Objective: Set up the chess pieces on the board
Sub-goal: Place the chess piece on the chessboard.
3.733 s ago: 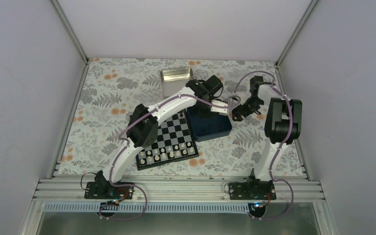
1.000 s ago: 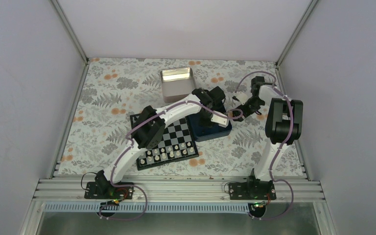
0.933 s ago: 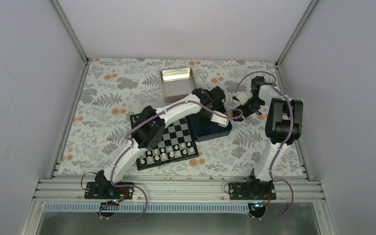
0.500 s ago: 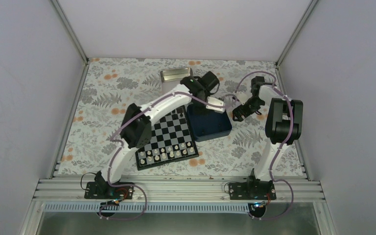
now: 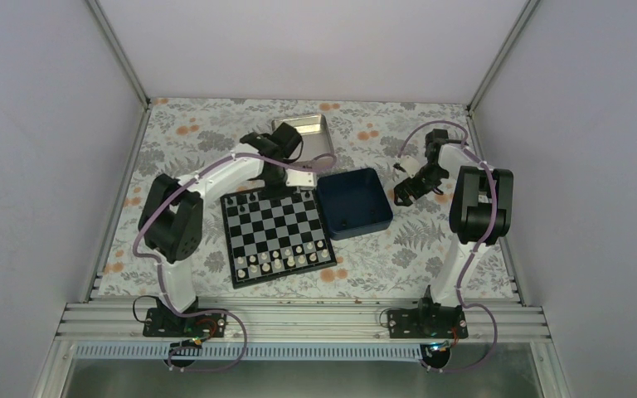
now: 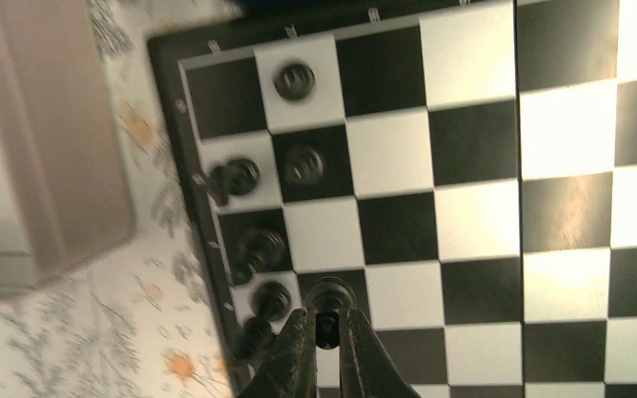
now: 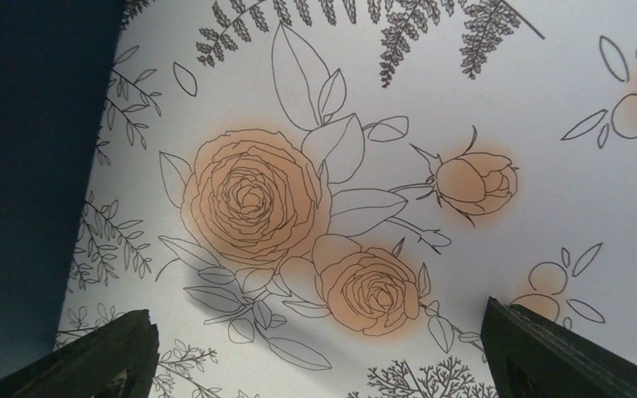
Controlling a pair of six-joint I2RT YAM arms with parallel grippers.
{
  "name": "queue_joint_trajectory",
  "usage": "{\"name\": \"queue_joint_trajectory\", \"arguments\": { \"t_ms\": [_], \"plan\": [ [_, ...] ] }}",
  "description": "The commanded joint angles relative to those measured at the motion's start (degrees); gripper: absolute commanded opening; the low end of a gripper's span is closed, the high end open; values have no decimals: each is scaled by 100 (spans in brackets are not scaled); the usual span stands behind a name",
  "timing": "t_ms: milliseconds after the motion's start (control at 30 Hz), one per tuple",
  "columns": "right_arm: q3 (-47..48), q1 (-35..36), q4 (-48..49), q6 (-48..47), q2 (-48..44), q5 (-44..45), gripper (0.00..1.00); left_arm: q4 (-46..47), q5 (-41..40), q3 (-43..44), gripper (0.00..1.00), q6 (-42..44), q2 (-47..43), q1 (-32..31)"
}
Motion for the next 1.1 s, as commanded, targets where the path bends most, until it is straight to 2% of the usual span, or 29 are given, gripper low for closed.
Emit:
{"name": "queue_joint_trajectory", "arguments": {
  "t_ms": [0, 267, 1067],
  "plan": [
    [41, -15, -248, -6, 148, -26, 100, 417, 50, -591, 4, -175, -492, 244],
    [45, -8, -265, 3, 175, -15, 100, 771, 136, -1390, 4, -224, -723, 623],
    [-14, 6, -234, 12, 231, 14, 100, 904, 273, -1601, 5, -140, -391, 868]
  ]
}}
